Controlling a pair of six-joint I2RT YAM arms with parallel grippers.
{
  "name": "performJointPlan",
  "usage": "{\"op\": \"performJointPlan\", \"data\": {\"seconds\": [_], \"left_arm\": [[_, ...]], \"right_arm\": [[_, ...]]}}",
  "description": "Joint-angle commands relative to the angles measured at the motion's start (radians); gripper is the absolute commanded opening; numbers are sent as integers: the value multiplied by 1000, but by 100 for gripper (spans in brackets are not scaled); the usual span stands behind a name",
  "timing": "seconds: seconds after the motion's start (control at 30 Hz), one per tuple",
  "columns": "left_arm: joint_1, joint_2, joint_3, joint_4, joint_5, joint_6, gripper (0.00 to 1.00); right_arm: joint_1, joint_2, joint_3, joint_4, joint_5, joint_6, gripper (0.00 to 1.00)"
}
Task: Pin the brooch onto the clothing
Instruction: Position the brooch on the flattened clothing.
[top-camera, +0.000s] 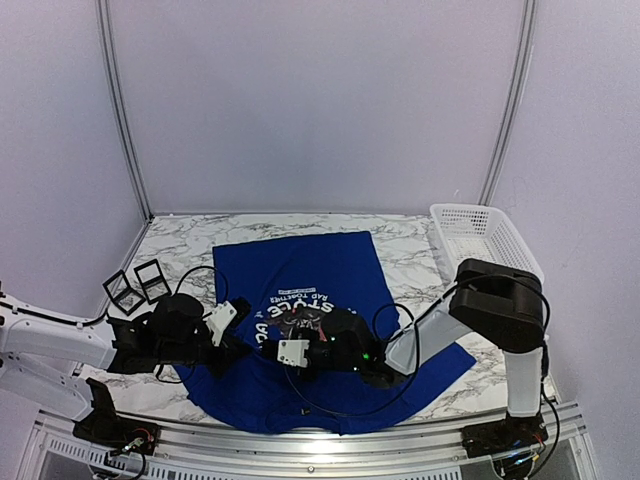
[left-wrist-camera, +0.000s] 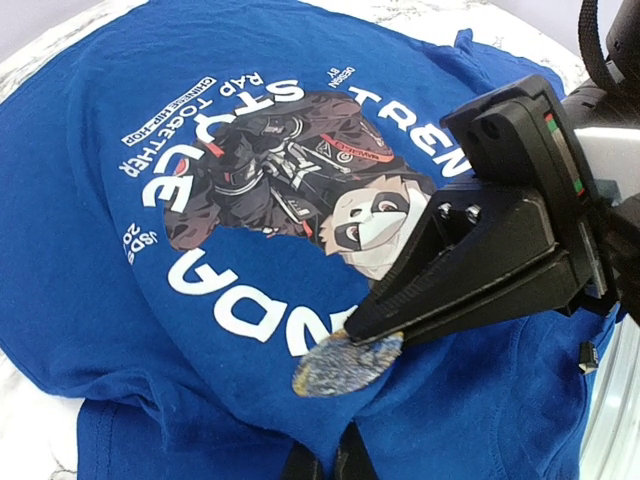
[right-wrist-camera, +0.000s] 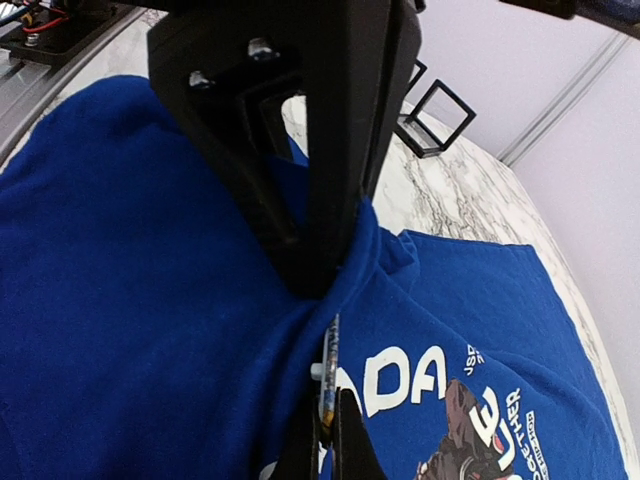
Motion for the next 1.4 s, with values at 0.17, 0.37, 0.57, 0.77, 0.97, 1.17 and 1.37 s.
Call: {"op": "performJointPlan", "data": {"seconds": [0.17,0.37,0.57,0.77,0.97,1.17,1.37], "left_arm": [[10,-10,-8,19,3,-14,0],[10,-12,-14,19,11,-20,0],[10,-12,-21,19,18,-26,2],[9,-2,-15,19,26,-23,5],[10,-23,-13,19,51,-28,0],[10,-39,-18,20,55,-33,0],[10,-53,-16,26,54,-35,0]], "right_arm": [[8,-63,-8,30,-123,142,0],[-14,-70,-9,67,-151,228,0],[-36,-76,-5,95,-167,268,0],[-36,-74,-2,96,-170,264,0],[-25,-50,-4,91,1,141,0],[11,-7,11,127,90,3,0],[37,12,0,125,126,-70,0]]}}
